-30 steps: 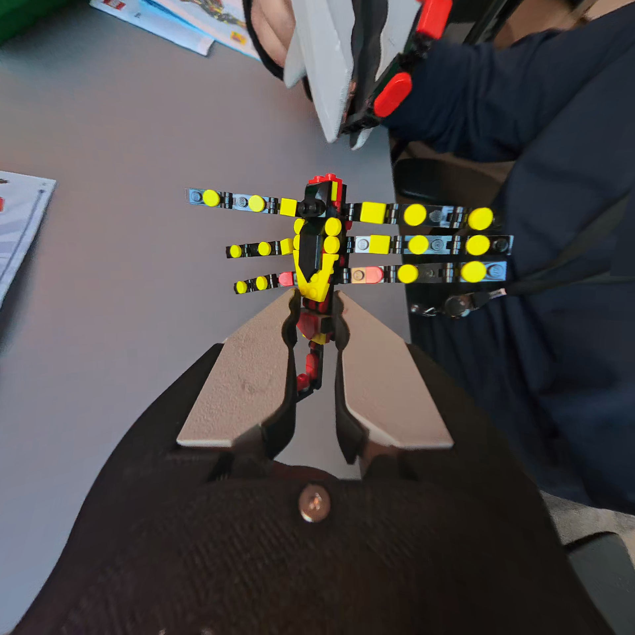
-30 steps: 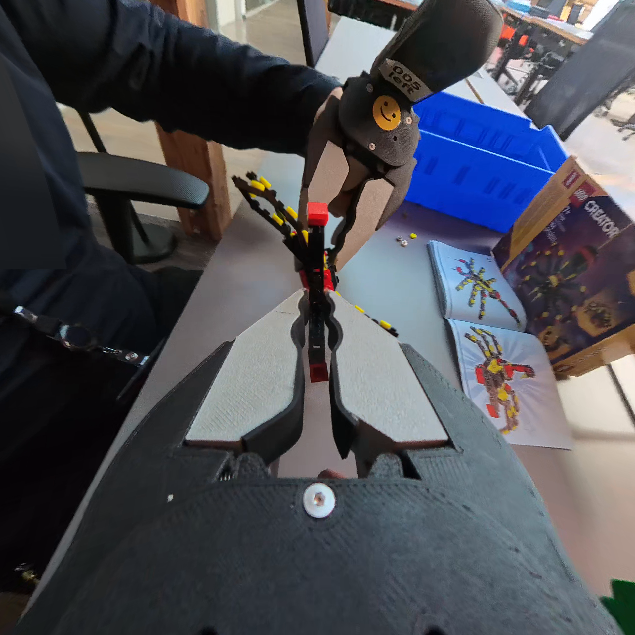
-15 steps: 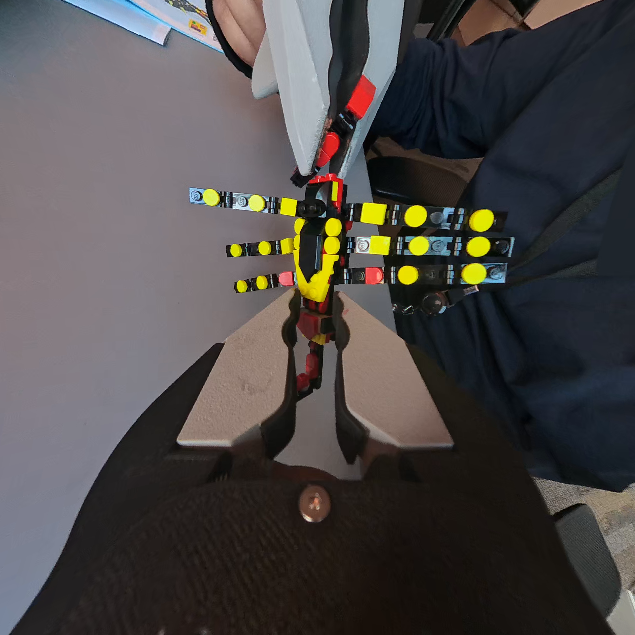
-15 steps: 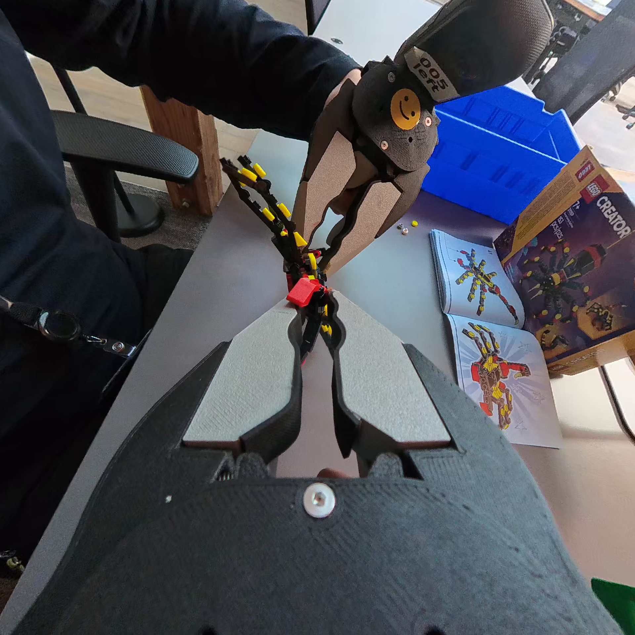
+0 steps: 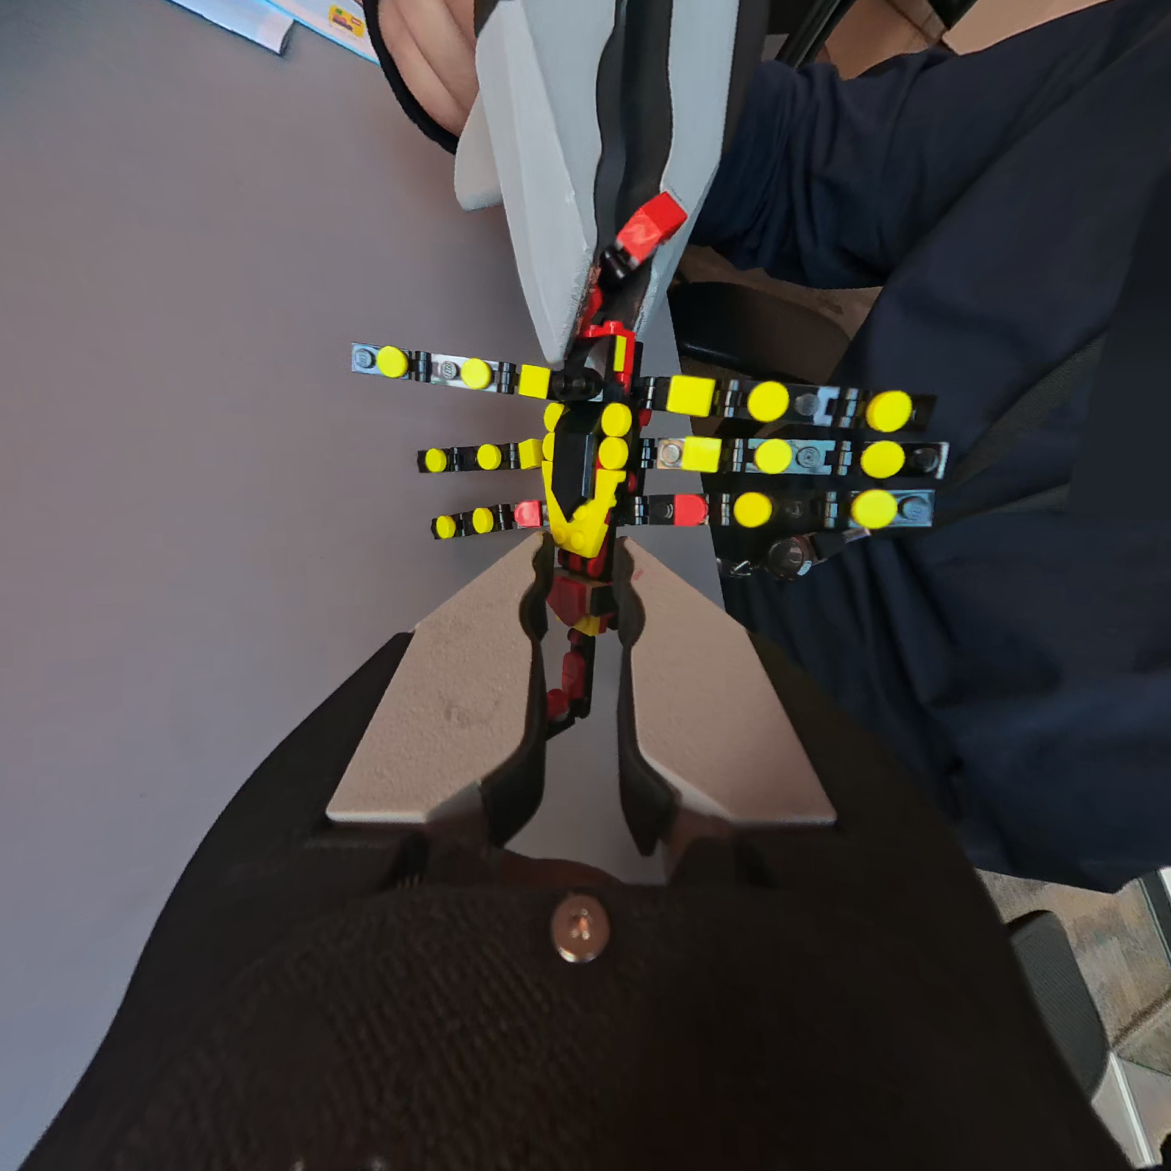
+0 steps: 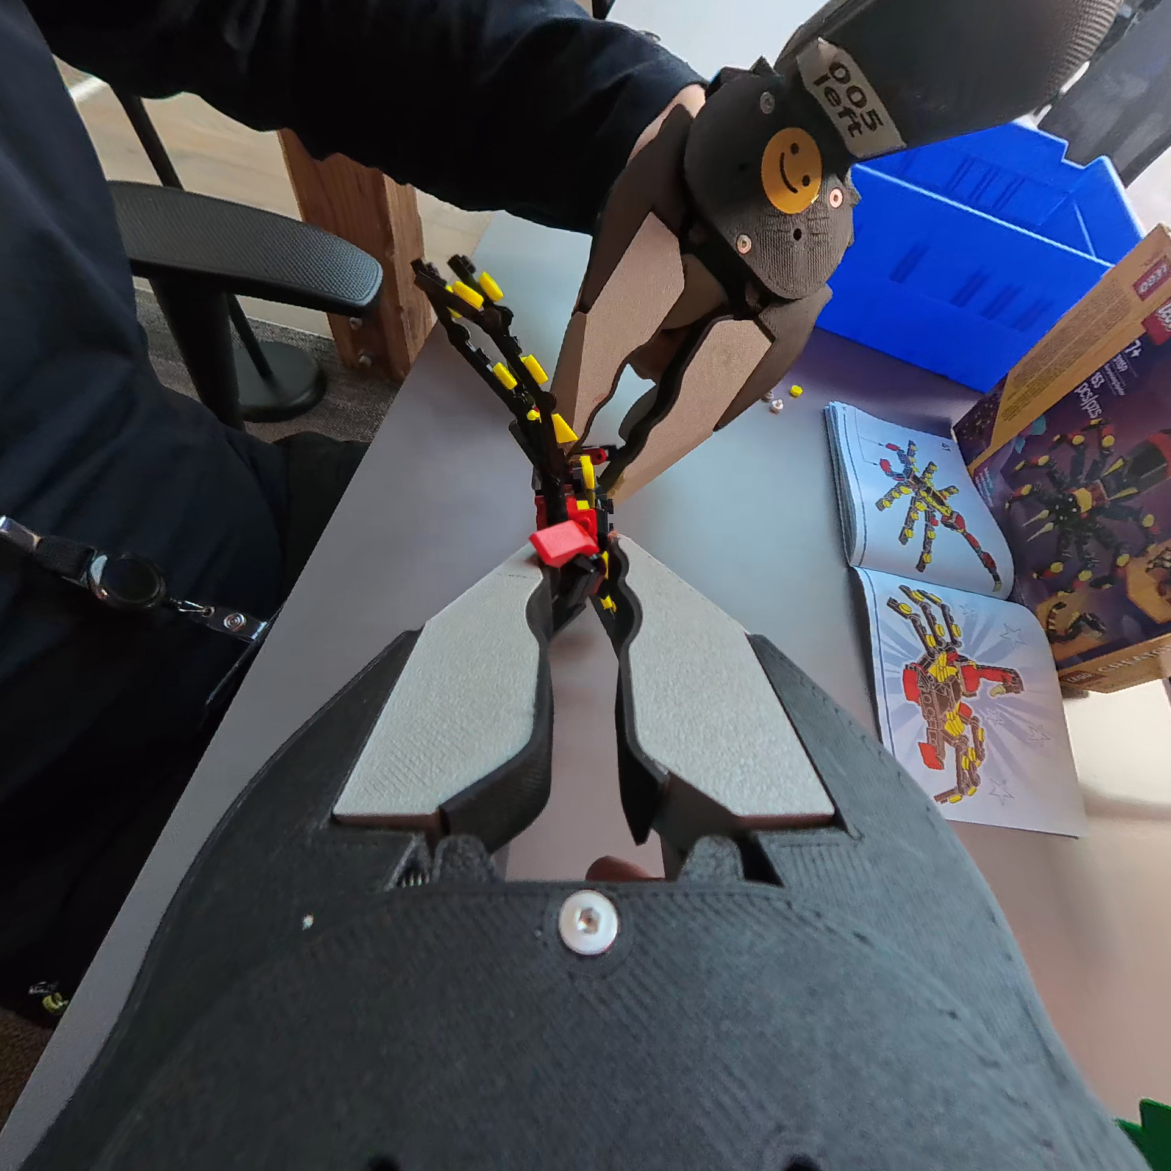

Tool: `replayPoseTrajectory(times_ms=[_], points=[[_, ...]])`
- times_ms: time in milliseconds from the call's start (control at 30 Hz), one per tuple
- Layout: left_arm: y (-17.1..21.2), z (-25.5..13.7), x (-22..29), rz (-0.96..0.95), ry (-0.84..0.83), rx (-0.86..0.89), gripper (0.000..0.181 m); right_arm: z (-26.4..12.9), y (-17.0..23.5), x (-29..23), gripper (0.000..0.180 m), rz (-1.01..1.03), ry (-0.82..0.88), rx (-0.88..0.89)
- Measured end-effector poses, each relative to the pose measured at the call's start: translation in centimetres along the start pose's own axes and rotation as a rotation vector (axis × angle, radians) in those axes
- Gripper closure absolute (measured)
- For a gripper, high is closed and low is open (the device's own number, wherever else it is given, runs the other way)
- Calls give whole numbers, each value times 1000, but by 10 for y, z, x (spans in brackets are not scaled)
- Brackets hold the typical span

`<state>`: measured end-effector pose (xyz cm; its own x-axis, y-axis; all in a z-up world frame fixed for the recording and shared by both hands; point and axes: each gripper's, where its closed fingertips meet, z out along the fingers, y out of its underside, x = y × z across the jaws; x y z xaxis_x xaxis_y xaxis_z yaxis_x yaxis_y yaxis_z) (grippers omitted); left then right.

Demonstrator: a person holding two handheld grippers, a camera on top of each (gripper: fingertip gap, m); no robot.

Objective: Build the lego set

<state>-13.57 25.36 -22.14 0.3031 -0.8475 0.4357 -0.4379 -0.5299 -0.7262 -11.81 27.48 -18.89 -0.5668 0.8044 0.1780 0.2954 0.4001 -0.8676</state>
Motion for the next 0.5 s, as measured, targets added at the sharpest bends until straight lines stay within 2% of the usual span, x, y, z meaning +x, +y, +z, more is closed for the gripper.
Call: replayPoseTrajectory(times_ms=[200,367,500], points=[[-3,-4,-9,-16,-56,42,164,-2,9,8,169,42,23,-22],[-6,-14,-22,104,-313,100,139,-5,17,20,169,139,38,-21],[-16,-11,-34,241,-557,155,136,-8,21,29,169,196,47,-17]])
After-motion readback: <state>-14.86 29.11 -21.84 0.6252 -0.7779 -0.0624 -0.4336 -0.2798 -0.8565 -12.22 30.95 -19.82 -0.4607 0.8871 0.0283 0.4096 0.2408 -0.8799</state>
